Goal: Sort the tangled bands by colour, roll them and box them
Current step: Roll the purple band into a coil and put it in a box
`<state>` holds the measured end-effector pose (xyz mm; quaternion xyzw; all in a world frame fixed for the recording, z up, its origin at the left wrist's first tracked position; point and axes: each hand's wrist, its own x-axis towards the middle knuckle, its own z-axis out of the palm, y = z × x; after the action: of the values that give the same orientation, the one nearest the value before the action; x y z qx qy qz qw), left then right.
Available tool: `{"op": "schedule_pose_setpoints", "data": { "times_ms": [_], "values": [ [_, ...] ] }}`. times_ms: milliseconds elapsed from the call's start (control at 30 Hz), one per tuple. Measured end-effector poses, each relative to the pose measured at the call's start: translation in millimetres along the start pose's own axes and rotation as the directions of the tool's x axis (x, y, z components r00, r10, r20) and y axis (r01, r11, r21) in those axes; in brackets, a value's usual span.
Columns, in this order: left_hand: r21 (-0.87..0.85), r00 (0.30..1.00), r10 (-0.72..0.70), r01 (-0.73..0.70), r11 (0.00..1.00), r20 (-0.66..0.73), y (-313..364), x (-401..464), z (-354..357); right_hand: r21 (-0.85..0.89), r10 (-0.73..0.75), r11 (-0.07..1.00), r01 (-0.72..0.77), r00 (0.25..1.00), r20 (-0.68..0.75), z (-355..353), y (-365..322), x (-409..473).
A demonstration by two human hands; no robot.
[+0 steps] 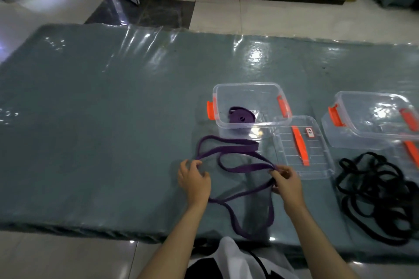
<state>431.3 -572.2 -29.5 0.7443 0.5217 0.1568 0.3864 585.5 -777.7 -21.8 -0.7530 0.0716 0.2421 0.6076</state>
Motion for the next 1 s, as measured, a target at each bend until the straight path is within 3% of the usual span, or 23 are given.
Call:
{"op": "schedule_pose_setpoints", "data": {
  "times_ms": [100,167,233,333,400,467,600,700,767,867,933,1000],
  "values": [
    [-0.077,0.982,0.177,-0.172,0.982,0.066,24.2,-4.0,2.6,0.163,-0.073,0.984,0.077,0.997,-0.032,6.0,-22.5,-9.8],
    [-0.181,0.933,0.178,-0.126,0.975,0.311,48.6,-2.4,2.9,0.227,-0.145,0.965,0.135,0.989,0.025,9.2,-40.1,-17.4],
    [-0.318,0.809,0.128,0.076,0.945,0.573,78.9,-8.2,1.7,0.264,-0.248,0.943,0.201,0.956,0.159,9.7,-59.7,-26.6],
    [-0.499,0.678,0.024,0.516,0.697,0.734,123.8,-16.9,-0.9,0.181,-0.371,0.928,0.326,0.849,0.376,3.9,-83.0,-35.6],
    [-0.562,0.677,0.028,0.587,0.583,0.736,143.2,-14.9,-4.1,0.072,-0.359,0.925,0.372,0.801,0.480,-1.8,-90.2,-38.3],
    [-0.622,0.697,0.090,0.564,0.544,0.711,154.3,-12.8,-10.4,-0.011,-0.290,0.933,0.360,0.770,0.568,-3.5,-91.6,-41.6],
    [-0.638,0.736,0.185,0.399,0.659,0.652,155.1,-15.4,-13.2,-0.061,-0.147,0.968,0.242,0.749,0.646,-6.9,-87.3,-46.0],
    [-0.632,0.726,0.251,0.311,0.710,0.640,147.3,-12.7,-18.7,-0.149,-0.049,0.975,0.165,0.814,0.579,-12.1,-88.3,-38.5],
    [-0.627,0.668,0.329,0.266,0.732,0.667,142.3,-9.0,-26.6,-0.131,0.012,0.990,0.061,0.868,0.496,-11.8,-91.2,-32.8],
    [-0.570,0.504,0.427,0.167,0.805,0.751,137.1,-5.0,-39.0,0.079,0.078,0.987,-0.140,0.844,0.530,-2.3,-94.8,-28.2],
    [-0.495,0.394,0.429,0.078,0.866,0.813,135.3,-4.7,-43.8,0.225,0.074,0.947,-0.228,0.839,0.539,7.7,-98.1,-28.2],
    [-0.403,0.347,0.377,0.002,0.915,0.858,133.3,-3.7,-44.9,0.340,0.030,0.915,-0.218,0.876,0.482,14.6,-101.3,-26.4]
  ]
}}
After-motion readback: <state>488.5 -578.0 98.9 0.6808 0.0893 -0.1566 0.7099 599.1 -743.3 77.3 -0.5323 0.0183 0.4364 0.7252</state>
